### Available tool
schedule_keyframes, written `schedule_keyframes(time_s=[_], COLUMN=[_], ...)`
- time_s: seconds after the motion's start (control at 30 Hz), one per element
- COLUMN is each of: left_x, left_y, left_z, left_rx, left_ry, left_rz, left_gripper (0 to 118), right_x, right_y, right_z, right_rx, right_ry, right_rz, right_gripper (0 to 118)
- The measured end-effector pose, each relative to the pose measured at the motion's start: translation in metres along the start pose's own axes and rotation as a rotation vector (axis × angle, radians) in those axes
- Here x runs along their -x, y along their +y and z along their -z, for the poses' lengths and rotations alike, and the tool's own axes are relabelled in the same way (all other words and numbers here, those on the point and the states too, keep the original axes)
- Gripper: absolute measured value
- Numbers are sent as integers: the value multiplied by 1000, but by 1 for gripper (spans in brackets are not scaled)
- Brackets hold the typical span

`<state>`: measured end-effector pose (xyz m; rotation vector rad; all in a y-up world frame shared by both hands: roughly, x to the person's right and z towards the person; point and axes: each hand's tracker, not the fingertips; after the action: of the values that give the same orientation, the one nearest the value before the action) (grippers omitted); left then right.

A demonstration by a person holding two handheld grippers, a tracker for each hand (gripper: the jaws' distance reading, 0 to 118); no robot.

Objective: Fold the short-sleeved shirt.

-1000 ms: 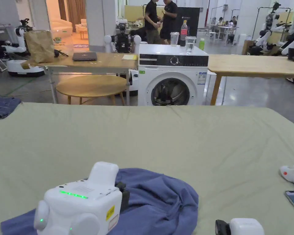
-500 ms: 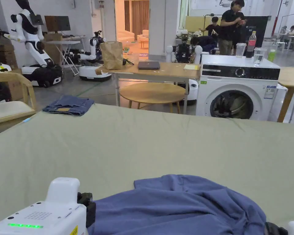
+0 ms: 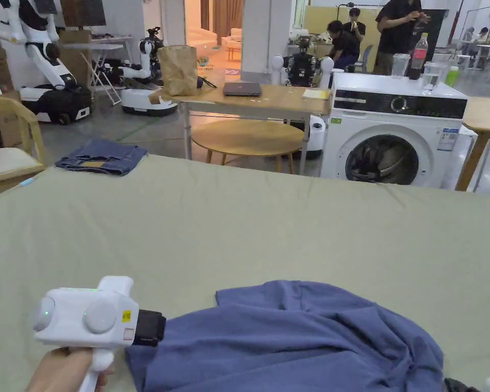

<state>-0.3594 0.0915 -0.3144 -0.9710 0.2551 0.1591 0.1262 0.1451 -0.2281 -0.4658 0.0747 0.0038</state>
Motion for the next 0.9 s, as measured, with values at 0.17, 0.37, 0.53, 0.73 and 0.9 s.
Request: schedule_keyframes(time_s=[0.17,0.37,0.53,0.73,0.9], left_x=[-15,-23,-27,-25,-23], left_y=[-6,-14,-16,-17,-16], left_z=[24,0,2,4,8], left_rx=[31,-41,-28,-11,-2], left_ry=[97,4,-9,-32,-40], left_rz=[73,61,96,77,80], left_gripper=[99,0,0,0,0], right_x=[-7,-28,-53,-71,-71], right_y=[-4,3,23,54,61], right_z=[7,29,78,165,223], right_rx=[27,49,95,219,383], right_ry=[-19,-38,-68,-54,-28], right_rz=[-4,-3,-19,-40,-73], right_gripper=[0,0,0,0,98])
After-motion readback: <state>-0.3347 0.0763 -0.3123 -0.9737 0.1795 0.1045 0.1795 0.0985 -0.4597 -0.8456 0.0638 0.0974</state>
